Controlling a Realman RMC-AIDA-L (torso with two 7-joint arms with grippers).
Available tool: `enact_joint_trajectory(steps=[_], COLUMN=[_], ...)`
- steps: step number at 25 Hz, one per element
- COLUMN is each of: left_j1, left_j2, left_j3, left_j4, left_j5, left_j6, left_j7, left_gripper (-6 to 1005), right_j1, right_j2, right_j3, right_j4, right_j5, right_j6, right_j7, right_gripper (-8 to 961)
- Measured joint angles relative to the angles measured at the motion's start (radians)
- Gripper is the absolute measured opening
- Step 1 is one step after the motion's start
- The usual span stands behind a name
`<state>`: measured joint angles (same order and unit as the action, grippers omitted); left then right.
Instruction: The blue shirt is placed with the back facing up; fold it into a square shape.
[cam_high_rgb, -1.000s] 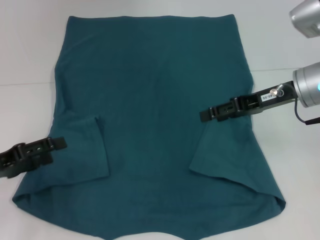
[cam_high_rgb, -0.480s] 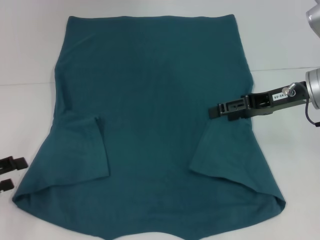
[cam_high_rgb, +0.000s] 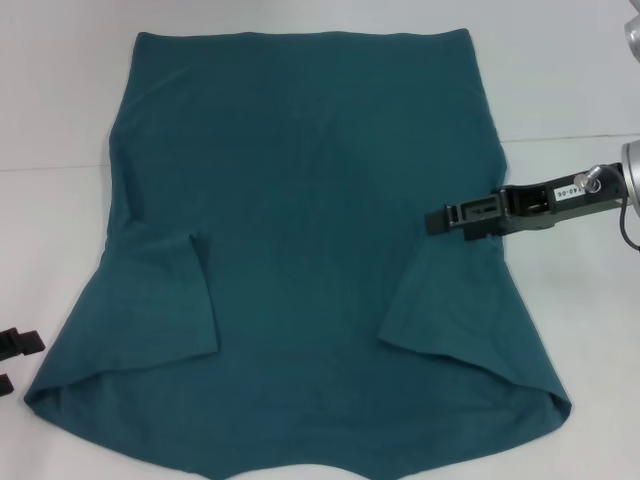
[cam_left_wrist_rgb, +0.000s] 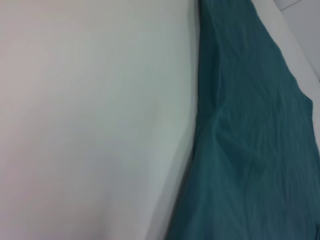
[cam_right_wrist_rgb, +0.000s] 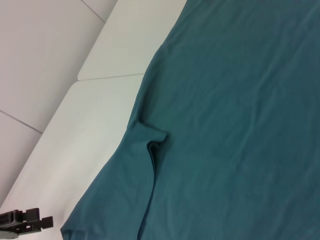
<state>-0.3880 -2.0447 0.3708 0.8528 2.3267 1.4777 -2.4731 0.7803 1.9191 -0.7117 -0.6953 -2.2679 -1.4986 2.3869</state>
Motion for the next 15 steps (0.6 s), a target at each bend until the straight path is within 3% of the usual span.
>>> enact_joint_trajectory(steps=[15], left_j1=[-0.007], left_j2=[-0.003], left_j3=[0.046], left_j4=[-0.05], left_j5=[0.008], left_j6=[-0.073], left_j7=[0.014], left_gripper=[885], right_j1=[-0.006], right_j2=[-0.001], right_j3=[0.015], right_j4=[0.0], right_j5=[0.002], right_j6=[0.0], right_j7=[-0.001], right_gripper=[924])
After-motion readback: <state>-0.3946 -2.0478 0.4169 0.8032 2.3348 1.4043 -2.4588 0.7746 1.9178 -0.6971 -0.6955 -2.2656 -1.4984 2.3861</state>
